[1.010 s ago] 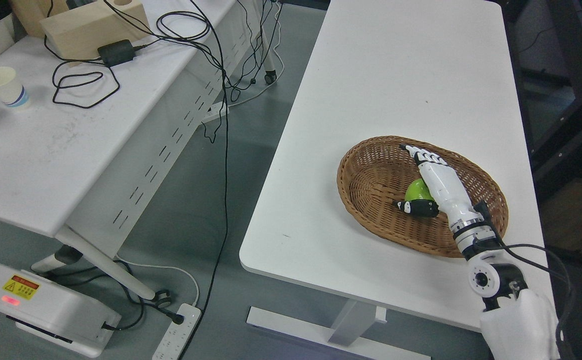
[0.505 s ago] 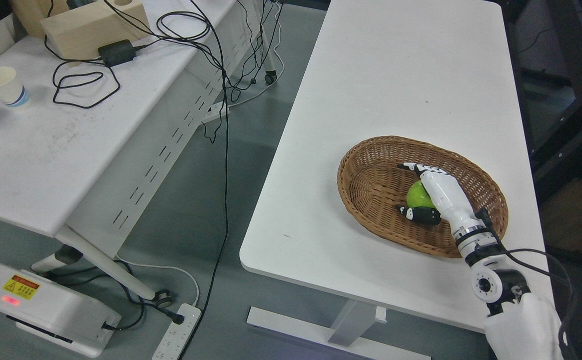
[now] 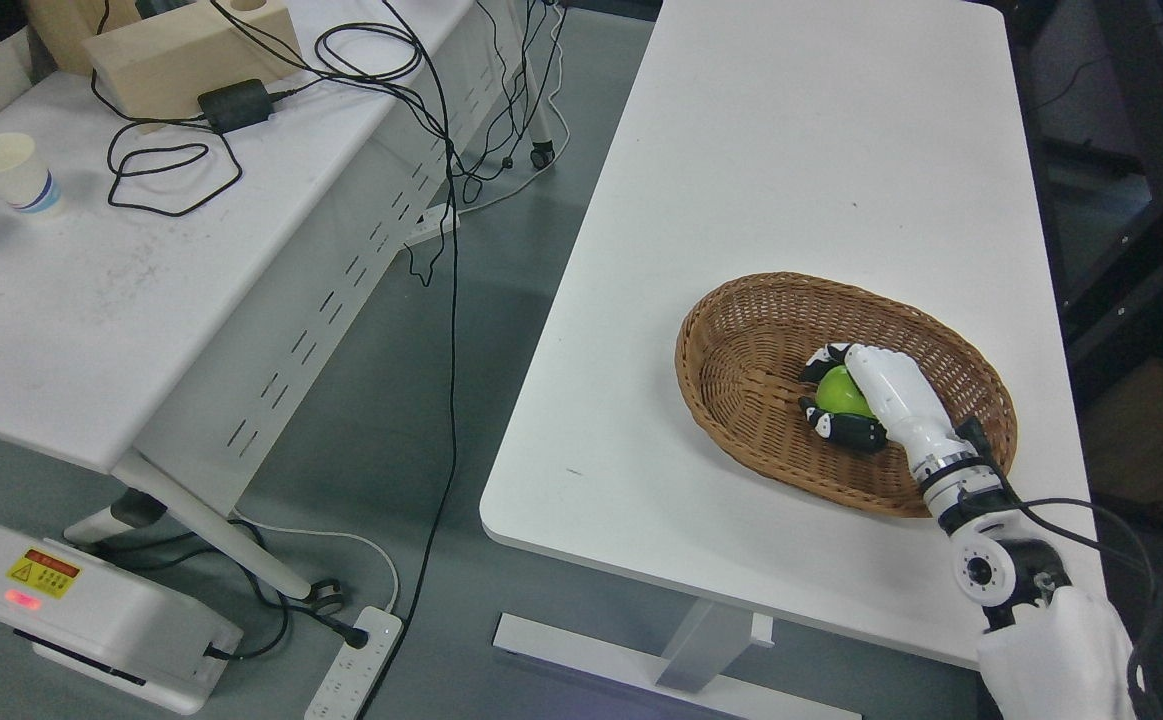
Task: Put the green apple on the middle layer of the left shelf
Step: 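Lift the green apple out of the basket with the right hand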
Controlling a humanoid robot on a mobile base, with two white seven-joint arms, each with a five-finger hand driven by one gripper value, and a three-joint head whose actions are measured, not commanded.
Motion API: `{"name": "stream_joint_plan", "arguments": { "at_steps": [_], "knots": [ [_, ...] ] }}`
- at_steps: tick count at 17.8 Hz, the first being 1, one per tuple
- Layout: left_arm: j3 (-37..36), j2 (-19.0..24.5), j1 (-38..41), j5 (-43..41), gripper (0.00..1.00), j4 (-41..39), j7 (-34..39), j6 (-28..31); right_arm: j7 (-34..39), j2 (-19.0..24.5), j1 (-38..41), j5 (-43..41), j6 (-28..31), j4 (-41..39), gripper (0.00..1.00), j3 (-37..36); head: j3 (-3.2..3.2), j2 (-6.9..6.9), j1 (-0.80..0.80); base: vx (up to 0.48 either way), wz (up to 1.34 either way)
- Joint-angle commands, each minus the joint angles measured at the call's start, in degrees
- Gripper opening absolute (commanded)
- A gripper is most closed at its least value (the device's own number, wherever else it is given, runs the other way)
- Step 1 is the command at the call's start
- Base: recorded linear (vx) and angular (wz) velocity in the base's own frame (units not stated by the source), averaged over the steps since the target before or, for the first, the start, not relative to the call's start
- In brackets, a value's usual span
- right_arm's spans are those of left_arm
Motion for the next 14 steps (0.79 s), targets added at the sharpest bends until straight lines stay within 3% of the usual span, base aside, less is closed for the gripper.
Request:
{"name": "stream_joint_plan", "arguments": {
  "at_steps": [1,5,11,14],
  "knots": [
    [0.0,1.0,-0.1,0.0,1.00,0.0,0.0,-0.1,-0.8,0.0,0.5,-7.2,-2.0,-3.9,0.01,-7.0,0.00,0.00,0.00,0.000,0.00],
    [0.0,1.0,0.0,0.0,1.00,0.0,0.0,0.0,-0.8,-0.5,4.9,-13.6,-2.0,-10.7,0.00,-11.6,0.00,0.00,0.00,0.000,0.00],
    [0.0,1.0,-0.1,0.0,1.00,0.0,0.0,0.0,-0.5,0.6,8.3,-29.9,-2.3,-14.9,0.00,-20.9,0.00,0.00,0.00,0.000,0.00],
    [0.0,1.0,0.0,0.0,1.00,0.0,0.0,0.0,-1.1,4.3,9.9,-31.3,-3.8,-15.9,0.00,-22.7,0.00,0.00,0.00,0.000,0.00]
  ]
}}
